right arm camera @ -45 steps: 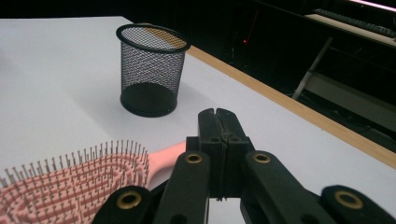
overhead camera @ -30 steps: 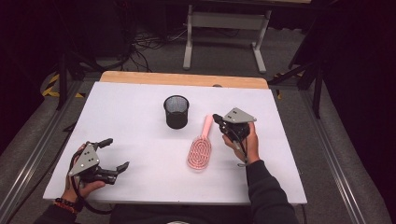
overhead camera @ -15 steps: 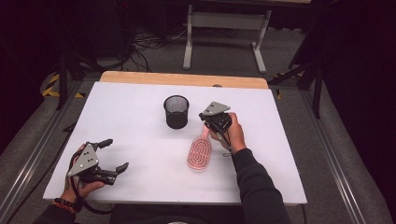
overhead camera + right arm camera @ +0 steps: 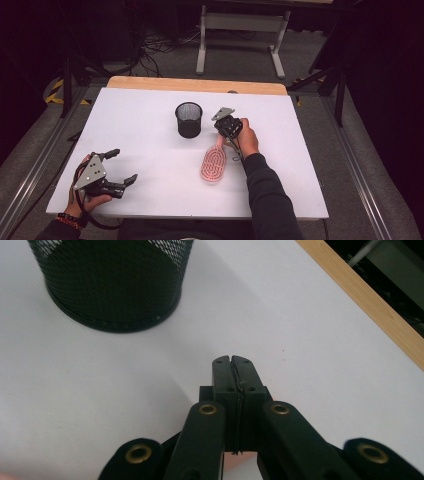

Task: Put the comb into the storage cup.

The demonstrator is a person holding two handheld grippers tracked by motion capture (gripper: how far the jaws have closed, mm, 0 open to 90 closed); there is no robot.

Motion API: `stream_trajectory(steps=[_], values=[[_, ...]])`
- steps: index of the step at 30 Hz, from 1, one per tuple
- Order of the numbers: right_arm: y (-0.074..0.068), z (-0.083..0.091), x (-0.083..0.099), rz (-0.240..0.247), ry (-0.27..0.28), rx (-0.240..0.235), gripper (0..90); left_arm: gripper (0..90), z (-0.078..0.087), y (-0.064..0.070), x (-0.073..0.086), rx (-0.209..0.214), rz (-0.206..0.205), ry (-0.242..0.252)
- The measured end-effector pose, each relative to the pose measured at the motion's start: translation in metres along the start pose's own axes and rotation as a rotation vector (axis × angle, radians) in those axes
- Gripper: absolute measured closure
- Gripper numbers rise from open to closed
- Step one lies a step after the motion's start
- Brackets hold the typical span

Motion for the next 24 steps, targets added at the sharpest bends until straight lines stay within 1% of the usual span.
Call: stream_trajectory(steps=[2,4,5,7,9,11,12,13,19,24], values=[[-0.001,-0.001,0.001,0.014,-0.017,0.003,90.0,3.5,0.0,0.0,0.0,-0.001,-0.002,-0.001],[-0.002,-0.002,0.001,0.031,-0.026,0.004,90.0,3.5,0.0,0.0,0.0,0.001,0.001,0.0],[-0.002,-0.002,0.001,0.031,-0.026,0.004,90.0,3.5,0.0,0.0,0.0,0.001,0.002,0.0],[-0.003,-0.003,0.0,0.046,-0.033,0.003,90.0,3.7,0.001,0.0,-0.001,-0.009,-0.004,0.008],[-0.004,-0.006,0.001,0.061,-0.046,-0.001,90.0,3.9,0.002,0.0,-0.001,-0.01,0.002,0.014],[-0.004,-0.008,0.004,0.061,-0.062,-0.007,90.0,3.9,0.001,0.0,-0.001,-0.005,0.003,0.01],[-0.004,-0.009,0.005,0.058,-0.072,-0.005,90.0,3.9,0.001,0.0,0.0,-0.003,0.003,0.012],[-0.003,-0.01,0.009,0.045,-0.087,-0.003,90.0,3.9,0.001,0.0,0.0,-0.003,0.004,0.012],[0.003,-0.005,0.024,0.001,-0.087,-0.004,90.0,3.9,0.001,0.0,0.0,-0.005,0.01,0.008],[0.008,0.002,0.037,-0.039,-0.084,0.003,90.0,4.0,0.0,0.001,0.001,-0.008,0.003,0.003]])
Point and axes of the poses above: each handheld gripper's, and its own axes: z roughly backward along the jaws, x roughly out of its underside, y roughly to its right, the point moved 6 cm from there along -z, roughly forward along the jaws, and after that the axes turned 12 degrees about z, right-handed, at the moved point
